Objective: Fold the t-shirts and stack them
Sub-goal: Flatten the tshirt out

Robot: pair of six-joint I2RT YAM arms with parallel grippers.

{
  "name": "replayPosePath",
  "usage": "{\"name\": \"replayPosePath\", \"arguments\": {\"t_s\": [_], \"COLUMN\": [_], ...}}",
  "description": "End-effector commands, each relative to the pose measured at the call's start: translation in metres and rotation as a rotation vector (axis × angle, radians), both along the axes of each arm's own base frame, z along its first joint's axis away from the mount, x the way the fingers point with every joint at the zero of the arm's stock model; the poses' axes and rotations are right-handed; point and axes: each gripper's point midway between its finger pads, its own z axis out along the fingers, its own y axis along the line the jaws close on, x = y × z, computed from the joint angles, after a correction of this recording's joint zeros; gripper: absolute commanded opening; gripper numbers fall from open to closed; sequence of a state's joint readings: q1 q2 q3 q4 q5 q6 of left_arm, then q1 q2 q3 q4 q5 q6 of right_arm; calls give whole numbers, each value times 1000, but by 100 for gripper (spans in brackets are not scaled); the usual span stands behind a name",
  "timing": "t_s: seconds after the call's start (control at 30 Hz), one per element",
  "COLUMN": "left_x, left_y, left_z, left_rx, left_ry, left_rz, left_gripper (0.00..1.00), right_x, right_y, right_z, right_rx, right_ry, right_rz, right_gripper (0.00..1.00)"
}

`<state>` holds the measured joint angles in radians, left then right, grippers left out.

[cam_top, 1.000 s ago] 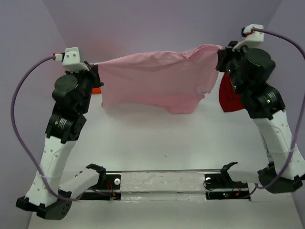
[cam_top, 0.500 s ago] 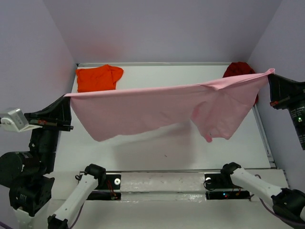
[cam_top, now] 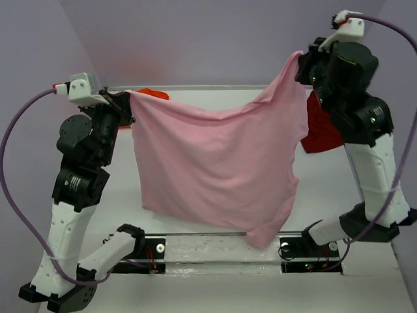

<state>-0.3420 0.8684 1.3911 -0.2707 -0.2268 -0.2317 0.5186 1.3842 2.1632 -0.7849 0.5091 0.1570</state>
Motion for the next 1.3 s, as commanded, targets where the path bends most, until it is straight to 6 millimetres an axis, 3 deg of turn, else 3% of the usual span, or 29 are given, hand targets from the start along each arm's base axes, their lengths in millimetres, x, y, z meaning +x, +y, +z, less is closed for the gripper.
{"name": "replayPosePath", "arguments": {"t_s": [0.0,0.13,0.2,0.3,0.47,0.5,0.67,0.7,0.83,0.93,1.0,1.13,1.23,1.27], "left_x": [25,48,49,34,-2,-12,-44,-57,-84,-95,-100,-95,-80,-66], "left_y": [4,1,4,13,20,22,26,28,30,28,25,21,20,18], "left_z": [29,21,23,35,52,53,41,42,46,55,68,83,84,77], "left_rx": [16,54,64,67,49,35,-3,-12,-55,-72,-89,-88,-82,-68], "left_ry": [-87,-53,-54,-87,-124,-128,-129,-143,-175,-187,-203,-206,-189,-158], "left_rz": [62,78,93,116,91,84,50,37,-2,-30,-57,-68,-45,-33], "left_gripper": [0,0,0,0,0,0,0,0,0,0,0,0,0,0], "right_x": [50,90,93,78,31,14,-46,-67,-115,-132,-139,-126,-102,-85], "right_y": [7,29,32,28,9,3,-23,-32,-51,-63,-67,-62,-55,-47], "right_z": [8,-18,-17,1,27,28,33,36,43,53,61,66,68,64], "right_rx": [-8,-41,-41,-18,1,9,48,70,105,97,101,87,56,40], "right_ry": [-28,29,26,-13,-89,-97,-131,-154,-187,-217,-245,-239,-221,-200], "right_rz": [-57,-29,-21,-3,29,42,56,65,89,77,70,67,27,19], "right_gripper": [0,0,0,0,0,0,0,0,0,0,0,0,0,0]}}
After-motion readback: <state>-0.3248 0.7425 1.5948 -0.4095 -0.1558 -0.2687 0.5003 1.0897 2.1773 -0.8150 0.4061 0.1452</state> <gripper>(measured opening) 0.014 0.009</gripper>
